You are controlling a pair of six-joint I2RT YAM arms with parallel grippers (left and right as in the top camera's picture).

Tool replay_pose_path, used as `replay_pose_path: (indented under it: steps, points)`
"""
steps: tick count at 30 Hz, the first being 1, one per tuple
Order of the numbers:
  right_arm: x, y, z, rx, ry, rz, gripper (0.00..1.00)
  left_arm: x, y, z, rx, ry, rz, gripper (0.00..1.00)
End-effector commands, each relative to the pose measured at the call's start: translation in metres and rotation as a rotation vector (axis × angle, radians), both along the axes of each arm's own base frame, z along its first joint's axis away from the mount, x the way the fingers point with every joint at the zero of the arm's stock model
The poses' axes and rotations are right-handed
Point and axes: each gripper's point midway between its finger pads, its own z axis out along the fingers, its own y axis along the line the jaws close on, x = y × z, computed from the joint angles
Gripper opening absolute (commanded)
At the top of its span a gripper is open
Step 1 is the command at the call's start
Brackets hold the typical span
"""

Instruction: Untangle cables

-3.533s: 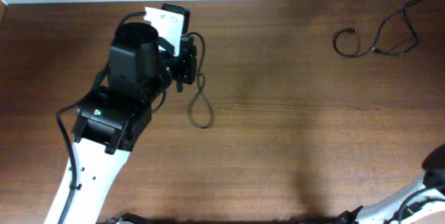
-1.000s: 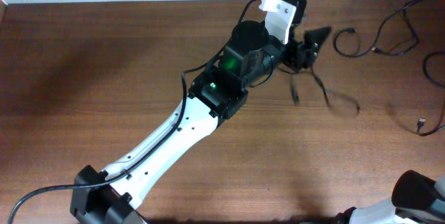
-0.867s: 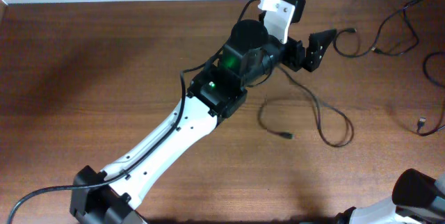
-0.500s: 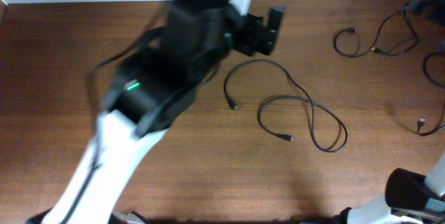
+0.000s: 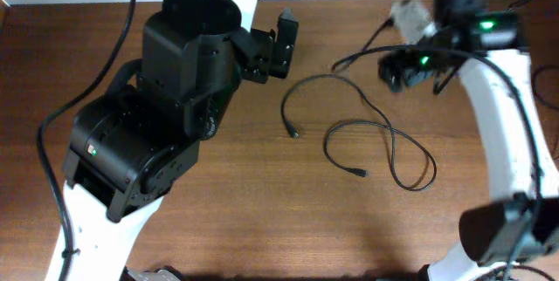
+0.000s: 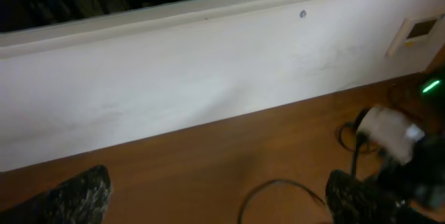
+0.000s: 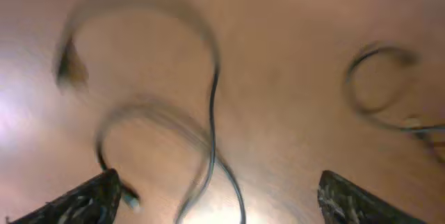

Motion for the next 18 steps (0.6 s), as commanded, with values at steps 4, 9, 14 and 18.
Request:
replay_pose_path:
  steps: [4, 9, 14, 18]
  points:
    - [-0.042, 0.013, -0.099, 0.018, 0.225, 0.254, 0.82, 0.0, 0.007, -0.004, 0.038, 0.008, 0.025, 0.99]
    - [-0.06, 0.03, -0.137, 0.132, 0.307, 0.276, 0.82, 0.001, 0.013, -0.006, 0.058, 0.01, 0.05, 0.99]
    - [-0.064, 0.023, -0.152, 0.093, 0.318, 0.269, 0.82, 0.0, 0.013, -0.008, 0.064, 0.017, 0.05, 0.99]
    - [-0.063, 0.022, -0.152, 0.078, 0.3, 0.32, 0.82, -0.001, 0.013, -0.009, 0.067, 0.022, 0.05, 0.99]
